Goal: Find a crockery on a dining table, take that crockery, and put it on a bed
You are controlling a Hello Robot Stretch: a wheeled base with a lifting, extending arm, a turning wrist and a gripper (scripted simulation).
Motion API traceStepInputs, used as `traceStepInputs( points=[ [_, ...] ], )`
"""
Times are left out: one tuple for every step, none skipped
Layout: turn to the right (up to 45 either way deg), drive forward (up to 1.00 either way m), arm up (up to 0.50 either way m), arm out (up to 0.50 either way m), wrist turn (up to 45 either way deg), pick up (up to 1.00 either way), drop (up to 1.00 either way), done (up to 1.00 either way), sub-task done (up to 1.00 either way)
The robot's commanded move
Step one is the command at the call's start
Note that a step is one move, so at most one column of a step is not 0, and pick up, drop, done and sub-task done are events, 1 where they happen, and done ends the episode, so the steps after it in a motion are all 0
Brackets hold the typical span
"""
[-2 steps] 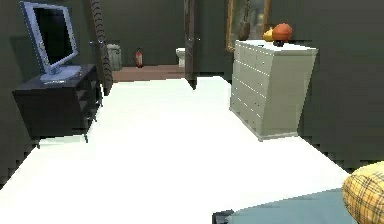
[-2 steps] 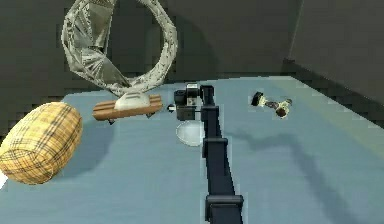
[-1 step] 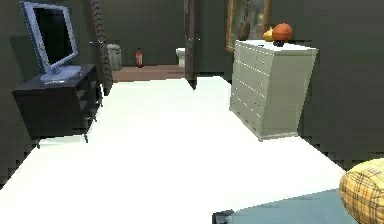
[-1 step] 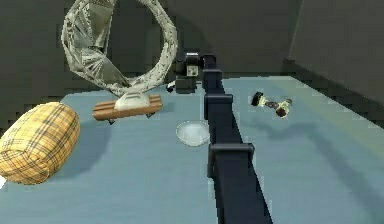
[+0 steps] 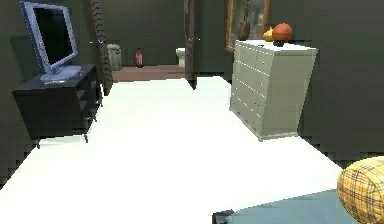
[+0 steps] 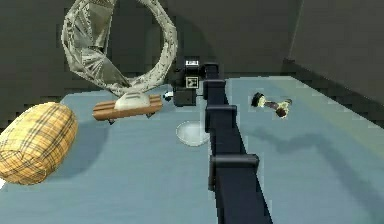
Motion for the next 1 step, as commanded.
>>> traceStepInputs(
  points=[
    [0.0,0.0,0.0,0.0,0.0,0.0,0.0,1.0,0.0]
  ],
)
